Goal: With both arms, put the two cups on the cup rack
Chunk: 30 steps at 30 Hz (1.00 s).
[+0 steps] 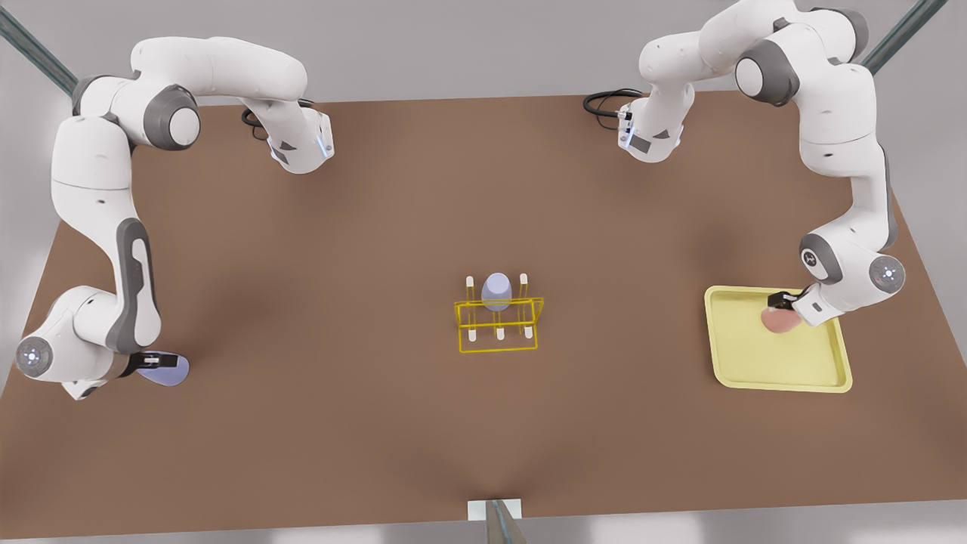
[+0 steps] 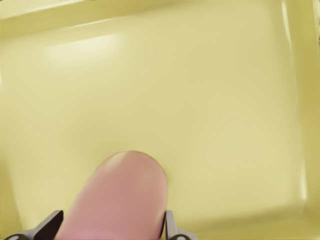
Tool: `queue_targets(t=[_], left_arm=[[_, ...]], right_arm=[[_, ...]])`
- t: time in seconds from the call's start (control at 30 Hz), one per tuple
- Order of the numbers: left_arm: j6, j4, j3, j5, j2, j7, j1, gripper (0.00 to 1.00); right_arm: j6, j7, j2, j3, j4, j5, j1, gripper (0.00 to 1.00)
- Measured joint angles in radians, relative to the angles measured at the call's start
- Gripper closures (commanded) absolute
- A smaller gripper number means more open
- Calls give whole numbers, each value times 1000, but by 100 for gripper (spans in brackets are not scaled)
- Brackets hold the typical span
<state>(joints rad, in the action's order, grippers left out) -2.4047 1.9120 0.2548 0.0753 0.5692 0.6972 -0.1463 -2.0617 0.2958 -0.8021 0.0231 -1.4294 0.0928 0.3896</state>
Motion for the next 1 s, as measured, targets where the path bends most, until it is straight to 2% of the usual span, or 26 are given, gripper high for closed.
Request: queue_targets(t=[0.3,0.33,0.37,0.47,0.8,0.9,1.0], left_arm=[[28,-3,-6,6,-13,58,6,11],[32,-3,-6,6,-14,62,7,15],[36,-3,-7,6,-14,65,7,15],[44,-4,-10,6,-15,72,9,15],[111,-15,-26,33,-60,57,39,16],[186,-83,-37,46,-77,8,106,16],[298,-205,-111,62,-75,-69,123,17]], right_arm=[[-18,34,2,5,-20,4,0,0],[-18,37,2,6,-20,3,1,0],[-19,39,2,6,-20,2,1,1],[-20,47,2,7,-20,-1,2,13],[-15,77,3,9,-14,-40,4,19],[-13,85,6,14,-13,-50,3,19],[-4,98,15,37,-11,-85,1,19]])
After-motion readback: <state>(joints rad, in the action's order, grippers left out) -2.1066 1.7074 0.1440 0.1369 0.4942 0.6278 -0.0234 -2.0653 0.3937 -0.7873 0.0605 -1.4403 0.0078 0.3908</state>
